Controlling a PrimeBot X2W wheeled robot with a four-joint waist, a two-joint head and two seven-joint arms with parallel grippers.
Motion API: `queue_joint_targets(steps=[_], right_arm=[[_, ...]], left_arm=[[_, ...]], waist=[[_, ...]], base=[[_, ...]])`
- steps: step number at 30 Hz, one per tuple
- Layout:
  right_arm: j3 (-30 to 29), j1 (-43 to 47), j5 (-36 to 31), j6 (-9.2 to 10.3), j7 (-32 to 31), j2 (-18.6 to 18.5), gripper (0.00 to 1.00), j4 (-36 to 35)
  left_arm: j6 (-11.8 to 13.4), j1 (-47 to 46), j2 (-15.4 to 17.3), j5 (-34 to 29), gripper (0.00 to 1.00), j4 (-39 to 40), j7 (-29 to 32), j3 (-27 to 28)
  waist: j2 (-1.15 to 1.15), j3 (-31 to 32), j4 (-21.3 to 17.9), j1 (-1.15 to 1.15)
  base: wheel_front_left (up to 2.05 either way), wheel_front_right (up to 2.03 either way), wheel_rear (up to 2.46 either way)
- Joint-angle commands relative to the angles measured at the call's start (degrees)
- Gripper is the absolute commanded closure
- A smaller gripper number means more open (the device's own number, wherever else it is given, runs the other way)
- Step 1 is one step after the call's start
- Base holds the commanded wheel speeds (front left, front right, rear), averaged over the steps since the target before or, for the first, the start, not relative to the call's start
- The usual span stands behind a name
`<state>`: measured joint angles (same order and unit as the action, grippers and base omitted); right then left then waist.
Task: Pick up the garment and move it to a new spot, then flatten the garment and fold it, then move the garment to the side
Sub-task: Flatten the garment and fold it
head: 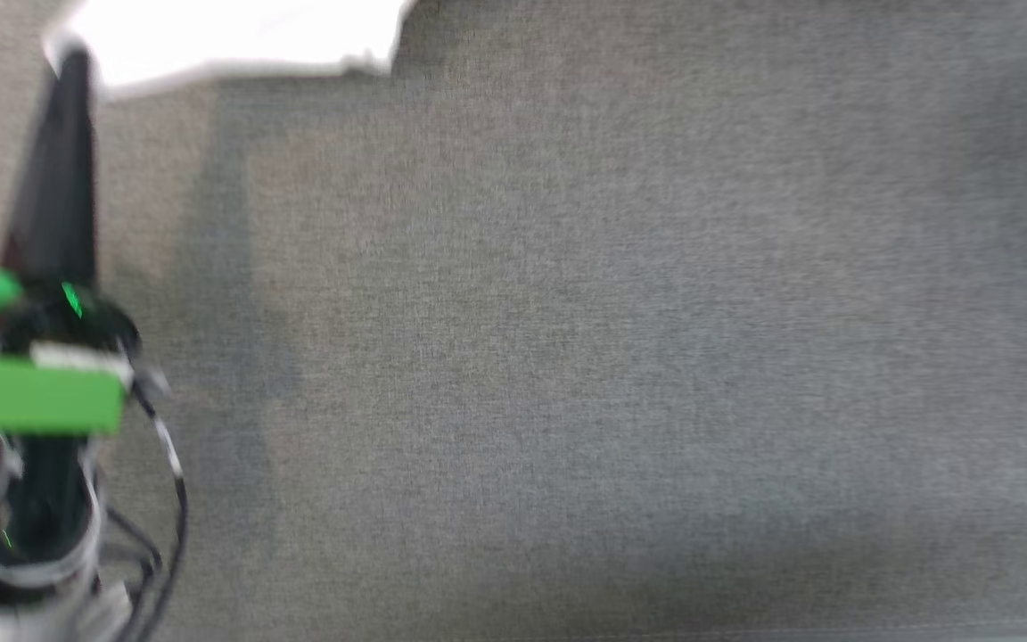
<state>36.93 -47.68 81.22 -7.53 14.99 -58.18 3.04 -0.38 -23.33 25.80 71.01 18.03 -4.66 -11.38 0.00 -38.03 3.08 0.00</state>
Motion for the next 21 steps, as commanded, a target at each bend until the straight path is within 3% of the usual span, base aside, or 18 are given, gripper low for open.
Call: queue_joint_targets(steps=[1,10,15,21], right_arm=[[-0.9,3.1,0.2,0.08,0.3,-0.5,1.00,-0.6],[-11.4,22.9,-1.9,0.08,0.2,0.0,1.00,-4.1],[-18.1,35.2,-4.7,0.08,0.2,2.0,1.00,-7.2],[-20.0,43.9,-6.5,0.08,0.2,3.3,1.00,-10.0]], left_arm=[[0.7,3.7,0.4,0.4,1.00,1.7,-0.2,0.0],[5.1,23.3,-0.9,2.1,1.00,11.4,-1.8,-1.6],[7.0,27.6,-1.2,1.3,1.00,13.2,-1.3,-3.8],[9.5,28.1,-2.6,1.9,1.00,12.3,-0.7,-5.0]], waist=[[0.00,8.9,-2.5,0.00],[0.00,15.0,-2.2,0.00],[0.00,17.4,-1.5,0.00],[0.00,18.5,-1.7,0.00]], base=[[0.00,0.00,0.00],[0.00,0.00,0.00],[0.00,0.00,0.00],[0.00,0.00,0.00]])
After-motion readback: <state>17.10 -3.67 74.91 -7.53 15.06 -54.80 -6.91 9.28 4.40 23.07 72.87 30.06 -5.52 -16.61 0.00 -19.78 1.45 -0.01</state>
